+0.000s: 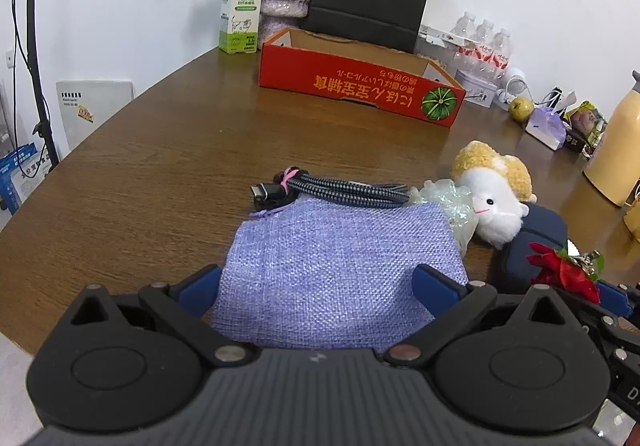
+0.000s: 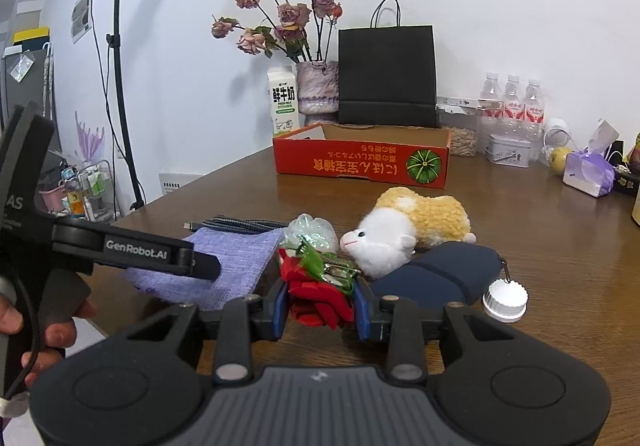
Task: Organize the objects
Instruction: 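Grasp and lift the purple cloth bag with the left gripper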
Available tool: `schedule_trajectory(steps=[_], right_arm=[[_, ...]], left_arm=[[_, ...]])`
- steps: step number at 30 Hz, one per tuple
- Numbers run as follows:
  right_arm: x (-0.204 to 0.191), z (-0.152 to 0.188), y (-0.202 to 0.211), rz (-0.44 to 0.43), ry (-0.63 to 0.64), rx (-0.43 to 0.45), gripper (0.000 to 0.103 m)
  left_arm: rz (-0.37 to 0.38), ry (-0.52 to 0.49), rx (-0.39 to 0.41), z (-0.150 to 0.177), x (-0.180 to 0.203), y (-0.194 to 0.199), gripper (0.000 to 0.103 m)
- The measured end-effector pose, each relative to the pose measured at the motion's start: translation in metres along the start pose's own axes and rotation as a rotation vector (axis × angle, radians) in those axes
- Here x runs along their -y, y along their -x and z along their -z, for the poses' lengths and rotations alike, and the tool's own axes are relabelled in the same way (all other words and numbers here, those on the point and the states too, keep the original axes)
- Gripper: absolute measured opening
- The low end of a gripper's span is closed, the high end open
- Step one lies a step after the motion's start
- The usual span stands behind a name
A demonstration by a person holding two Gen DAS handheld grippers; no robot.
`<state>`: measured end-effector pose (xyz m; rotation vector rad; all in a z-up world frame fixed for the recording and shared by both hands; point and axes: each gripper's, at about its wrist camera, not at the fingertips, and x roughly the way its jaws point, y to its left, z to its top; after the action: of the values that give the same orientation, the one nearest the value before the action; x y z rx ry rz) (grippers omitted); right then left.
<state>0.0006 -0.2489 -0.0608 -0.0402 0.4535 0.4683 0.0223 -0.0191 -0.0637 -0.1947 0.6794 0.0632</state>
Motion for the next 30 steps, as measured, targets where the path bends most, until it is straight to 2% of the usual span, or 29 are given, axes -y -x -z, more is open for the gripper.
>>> schedule_trajectory(steps=[6,11,13,15,16,20,25,30], right_arm=[[0.003,0.0,0.0,0.013,-0.012,0.002,0.032],[0.003,0.0,0.001,0.014,-0.013,0.002,0.032],[0.003,0.0,0.001,0.015,-0.014,0.003,0.032],[0.004,0.0,0.002,0.016,-0.016,0.005,0.032],[0.004,0.0,0.002,0.018,-0.017,0.006,0.032],[0.006,0.001,0.001,0.021,-0.023,0.002,0.032],[0.006,0.002,0.001,0.017,-0.025,0.0,0.032],[0.008,0.003,0.0,0.017,-0.029,-0.002,0.032]], left_arm=[[0.013,-0.012,0.0,0.0,0.001,0.001,0.082],[0.023,-0.006,-0.011,0.0,0.0,-0.001,0.077],[0.021,-0.001,-0.012,0.001,0.0,-0.001,0.079],[0.014,0.012,-0.012,0.001,-0.002,0.0,0.097],[0.015,0.02,-0.006,0.001,-0.004,0.001,0.102],[0.042,0.031,0.0,0.001,-0.005,0.001,0.103],[0.018,0.02,-0.035,0.002,-0.001,-0.011,0.103],[0.012,0.021,-0.026,0.005,0.002,-0.015,0.103]])
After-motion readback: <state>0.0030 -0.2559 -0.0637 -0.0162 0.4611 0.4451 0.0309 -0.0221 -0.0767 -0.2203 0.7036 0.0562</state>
